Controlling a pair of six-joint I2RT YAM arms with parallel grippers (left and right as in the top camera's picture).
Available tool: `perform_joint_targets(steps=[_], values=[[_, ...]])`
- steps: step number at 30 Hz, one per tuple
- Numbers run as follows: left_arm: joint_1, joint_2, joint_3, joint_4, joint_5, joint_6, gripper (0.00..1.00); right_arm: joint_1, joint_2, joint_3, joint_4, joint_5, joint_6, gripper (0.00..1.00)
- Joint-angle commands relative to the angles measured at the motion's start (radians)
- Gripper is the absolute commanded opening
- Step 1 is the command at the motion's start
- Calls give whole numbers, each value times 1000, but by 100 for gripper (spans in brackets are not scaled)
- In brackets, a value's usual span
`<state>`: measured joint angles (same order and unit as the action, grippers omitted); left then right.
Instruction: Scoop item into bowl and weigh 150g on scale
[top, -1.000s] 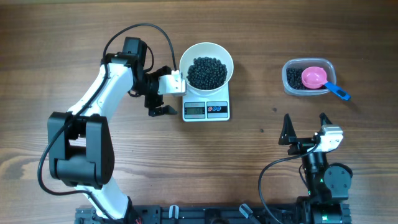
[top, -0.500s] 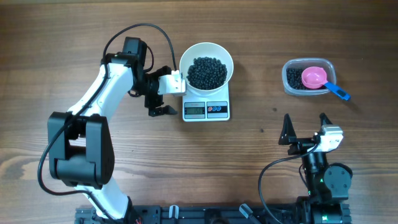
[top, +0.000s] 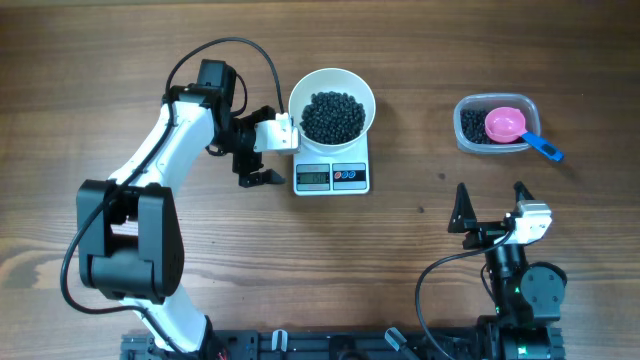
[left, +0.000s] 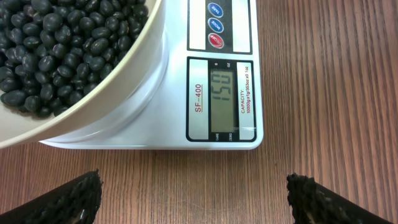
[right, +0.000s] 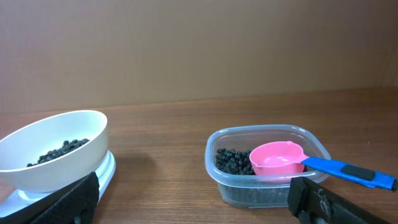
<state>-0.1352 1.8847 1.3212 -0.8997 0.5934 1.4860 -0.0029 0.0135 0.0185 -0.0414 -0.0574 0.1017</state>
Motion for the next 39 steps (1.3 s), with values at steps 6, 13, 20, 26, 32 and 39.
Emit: perform_joint_targets(steps=[6, 13, 20, 26, 32, 39], values=[[3, 10, -10, -1, 19, -1, 100, -4, -10, 5, 4, 13, 6, 100], [3, 10, -10, -1, 19, -2, 100, -4, -10, 5, 4, 13, 6, 100], [3, 10, -10, -5, 19, -2, 100, -4, -10, 5, 4, 13, 6, 100], [2, 10, -10, -69, 31, -127, 100, -4, -10, 5, 4, 13, 6, 100], [-10, -11, -10, -88, 53, -240, 100, -4, -10, 5, 4, 13, 6, 100], [-54, -104, -11, -249, -40, -354, 100, -4, -9, 5, 4, 13, 6, 100]])
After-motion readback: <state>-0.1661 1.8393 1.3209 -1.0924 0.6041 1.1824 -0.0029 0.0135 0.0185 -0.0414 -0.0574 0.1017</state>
